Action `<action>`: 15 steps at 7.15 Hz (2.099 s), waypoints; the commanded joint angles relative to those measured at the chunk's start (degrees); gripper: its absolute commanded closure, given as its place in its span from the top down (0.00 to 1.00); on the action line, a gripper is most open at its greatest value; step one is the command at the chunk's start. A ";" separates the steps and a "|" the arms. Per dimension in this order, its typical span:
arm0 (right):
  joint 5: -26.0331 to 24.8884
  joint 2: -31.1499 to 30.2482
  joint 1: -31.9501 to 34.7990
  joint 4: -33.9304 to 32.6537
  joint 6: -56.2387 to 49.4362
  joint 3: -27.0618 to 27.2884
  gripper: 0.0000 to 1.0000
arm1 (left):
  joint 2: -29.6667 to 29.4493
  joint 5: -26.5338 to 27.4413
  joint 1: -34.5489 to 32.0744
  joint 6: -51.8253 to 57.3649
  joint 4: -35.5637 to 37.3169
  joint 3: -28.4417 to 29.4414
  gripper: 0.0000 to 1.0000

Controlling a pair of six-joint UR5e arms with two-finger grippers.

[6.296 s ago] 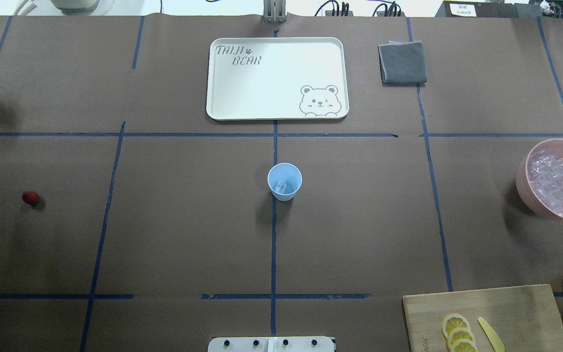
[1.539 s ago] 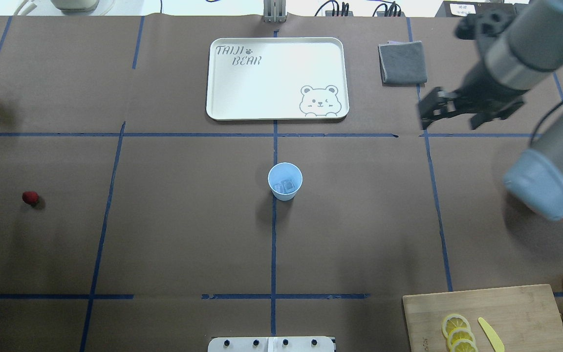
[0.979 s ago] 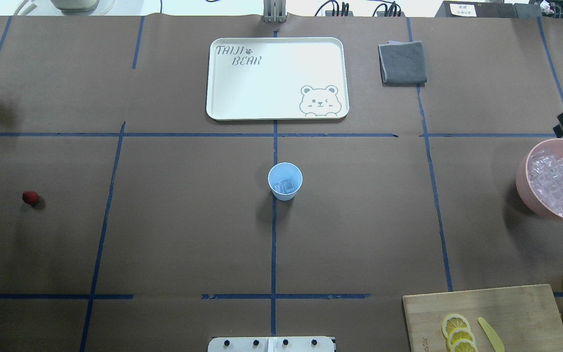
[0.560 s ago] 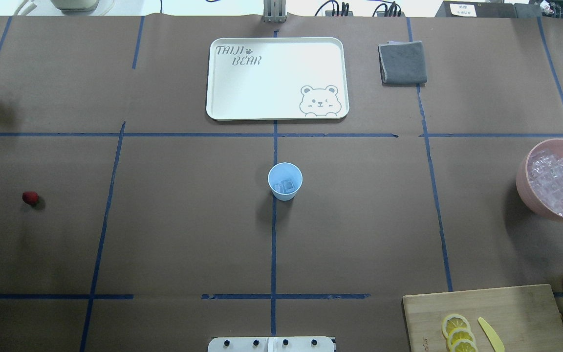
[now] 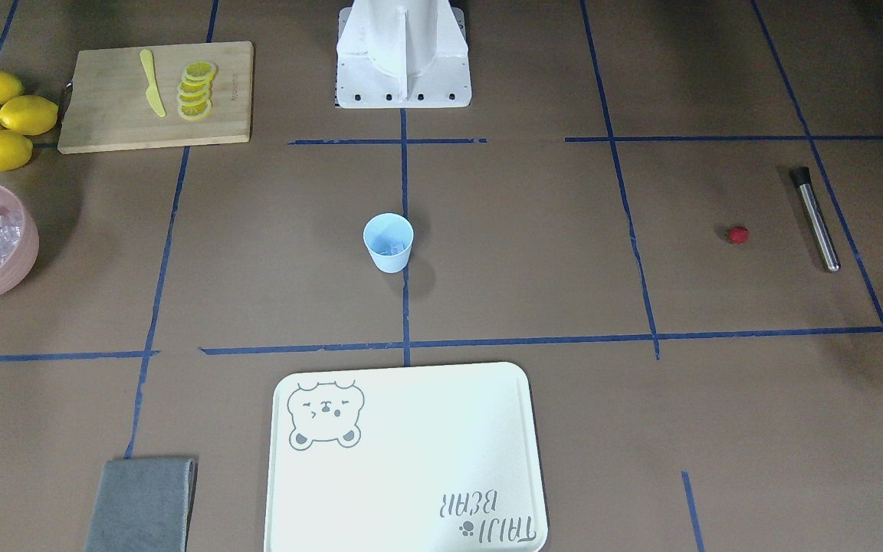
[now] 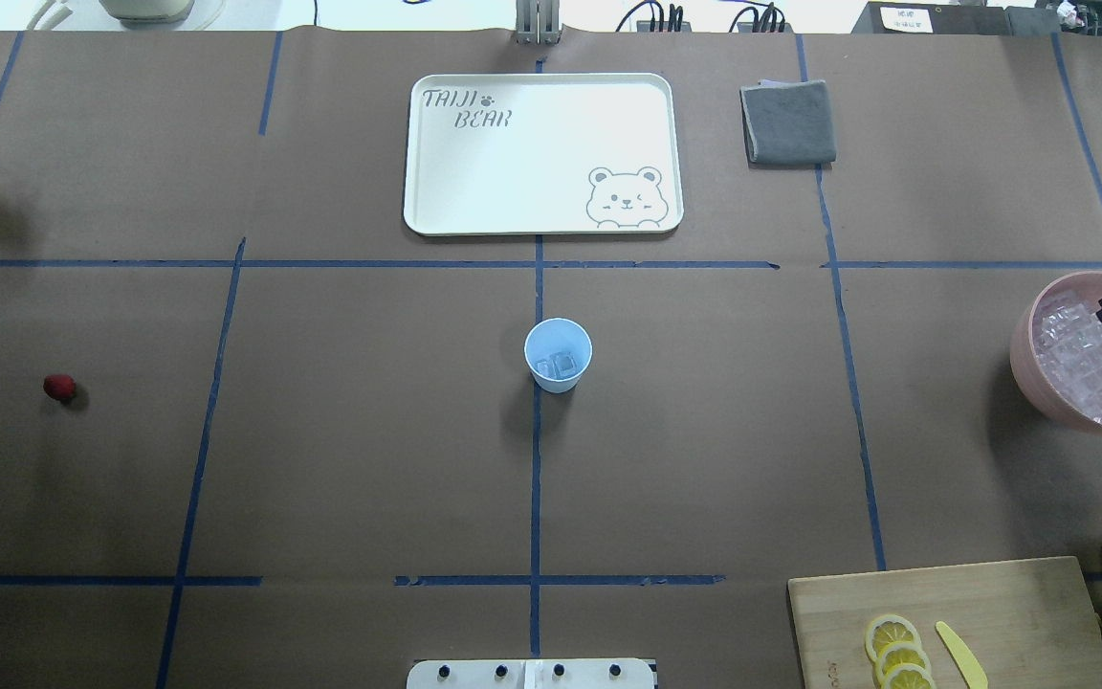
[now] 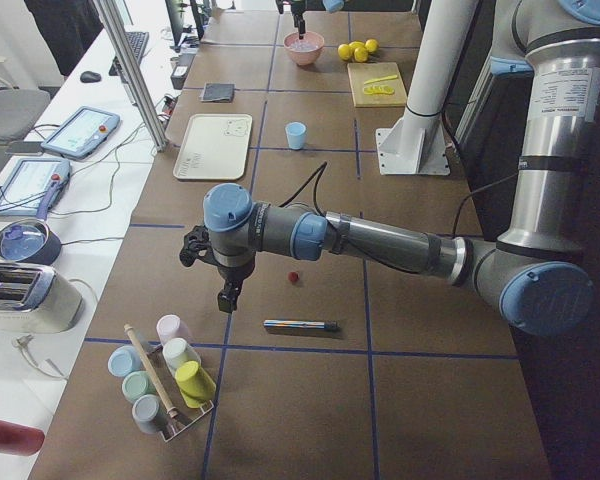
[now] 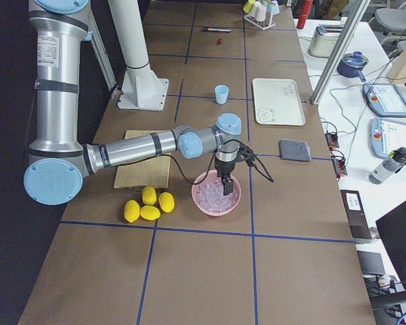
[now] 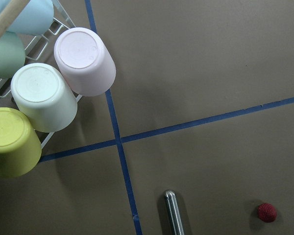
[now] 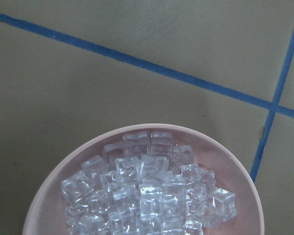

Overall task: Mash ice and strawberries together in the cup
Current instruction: 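Lower the right gripper into the bowl and grasp a third ice cube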

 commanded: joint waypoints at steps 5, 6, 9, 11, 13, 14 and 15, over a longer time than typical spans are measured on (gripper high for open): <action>2.94 0.69 -1.58 2.09 -2.63 -3.67 0.74 | 0.00 0.05 0.14 -0.01 0.00 -0.05 1.00; 3.29 0.78 -1.58 2.09 -3.07 -3.93 0.73 | -0.09 0.05 0.14 -0.01 0.00 -0.05 1.00; 3.21 0.78 -1.58 2.09 -5.97 -4.99 0.73 | -0.09 0.05 0.22 -0.09 0.00 -0.14 1.00; 3.38 0.78 -1.58 2.09 -5.88 -4.90 0.71 | -0.09 0.05 0.22 -0.09 0.00 -0.23 1.00; 3.30 0.95 -1.49 2.09 -5.80 -4.99 0.71 | -0.09 0.05 0.22 -0.09 0.00 -0.23 1.00; 3.38 1.04 -1.40 2.09 -5.80 -4.99 0.71 | -0.09 0.05 0.22 -0.09 0.00 -0.23 1.00; 3.73 1.39 -1.32 2.01 -5.80 -4.99 0.71 | -0.17 0.05 0.22 -0.09 0.00 -0.23 1.00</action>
